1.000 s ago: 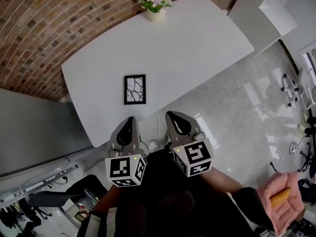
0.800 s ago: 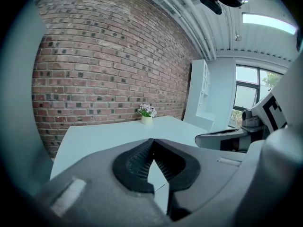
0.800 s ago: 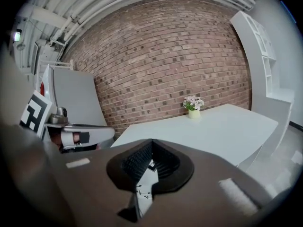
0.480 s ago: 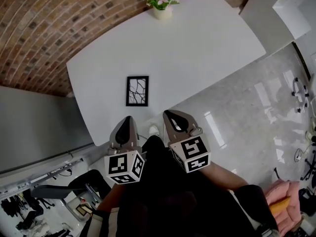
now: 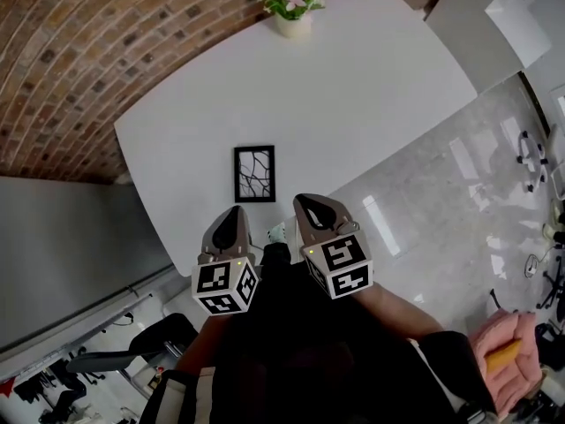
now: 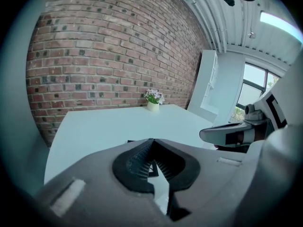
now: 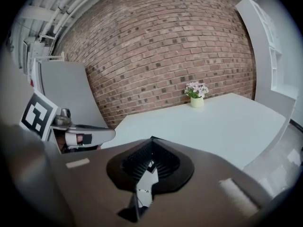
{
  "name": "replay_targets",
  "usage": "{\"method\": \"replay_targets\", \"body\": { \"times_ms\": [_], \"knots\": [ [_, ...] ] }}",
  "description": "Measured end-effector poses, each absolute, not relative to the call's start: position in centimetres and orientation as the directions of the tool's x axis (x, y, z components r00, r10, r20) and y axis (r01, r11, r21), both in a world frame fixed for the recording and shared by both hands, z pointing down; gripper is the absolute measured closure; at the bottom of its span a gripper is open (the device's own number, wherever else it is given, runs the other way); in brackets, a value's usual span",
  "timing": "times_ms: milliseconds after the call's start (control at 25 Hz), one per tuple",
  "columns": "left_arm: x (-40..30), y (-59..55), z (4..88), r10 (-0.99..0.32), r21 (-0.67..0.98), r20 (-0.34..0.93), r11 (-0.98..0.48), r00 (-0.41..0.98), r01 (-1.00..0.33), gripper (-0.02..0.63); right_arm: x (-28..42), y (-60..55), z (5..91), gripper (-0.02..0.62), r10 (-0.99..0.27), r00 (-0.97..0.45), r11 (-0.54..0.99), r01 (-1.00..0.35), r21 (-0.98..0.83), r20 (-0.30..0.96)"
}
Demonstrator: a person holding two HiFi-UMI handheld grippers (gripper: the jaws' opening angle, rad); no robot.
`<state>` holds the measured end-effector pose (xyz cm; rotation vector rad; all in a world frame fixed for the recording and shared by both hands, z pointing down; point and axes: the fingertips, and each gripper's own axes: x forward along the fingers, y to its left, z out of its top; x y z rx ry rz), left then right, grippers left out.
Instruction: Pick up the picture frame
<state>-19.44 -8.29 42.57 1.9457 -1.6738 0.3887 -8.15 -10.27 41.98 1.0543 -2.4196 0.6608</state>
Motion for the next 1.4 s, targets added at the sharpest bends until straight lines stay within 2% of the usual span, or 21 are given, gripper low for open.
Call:
{"method": "replay_targets", "body": {
  "times_ms": [360,440,560,600,640,680,880,1400],
  "knots": [
    [-22.5,-10.3,47.1,-0.742,0.253,0.614,-0.137,0.268,-0.958,0.609,-12.3,-11.1,47.1,0.594,-0.468,-0.583,0.577,-0.77,-0.271,0.664],
    [-23.0,-10.5,48.3,-0.719,0.261,0.633,-0.153,0.289,-0.953,0.573,-13.0,-11.0,48.5,0.592,-0.446,-0.571,0.566,-0.777,-0.277,0.69],
    [-23.4,-10.6,50.3,-0.679,0.269,0.663,-0.179,0.317,-0.946,0.563,-13.7,-10.7,50.4,0.592,-0.423,-0.548,0.538,-0.793,-0.288,0.722],
    [-23.5,-10.8,51.0,-0.666,0.269,0.672,-0.188,0.324,-0.945,0.556,-13.9,-10.8,51.0,0.575,-0.415,-0.544,0.528,-0.797,-0.294,0.729],
    [-23.6,-10.9,51.6,-0.653,0.27,0.681,-0.197,0.331,-0.943,0.551,-14.1,-10.9,51.6,0.519,-0.407,-0.541,0.517,-0.801,-0.302,0.737],
    [-23.7,-11.1,52.2,-0.64,0.272,0.69,-0.204,0.338,-0.94,0.544,-14.2,-11.0,52.2,0.512,-0.399,-0.536,0.507,-0.805,-0.308,0.744],
    [-23.7,-11.6,55.1,-0.572,0.293,0.731,-0.229,0.372,-0.928,0.508,-14.1,-11.6,54.3,0.509,-0.379,-0.498,0.474,-0.828,-0.299,0.78],
    [-23.9,-12.1,58.7,-0.481,0.289,0.795,-0.235,0.369,-0.928,0.477,-14.4,-11.7,57.7,0.491,-0.304,-0.476,0.427,-0.842,-0.329,0.825]
  ]
}}
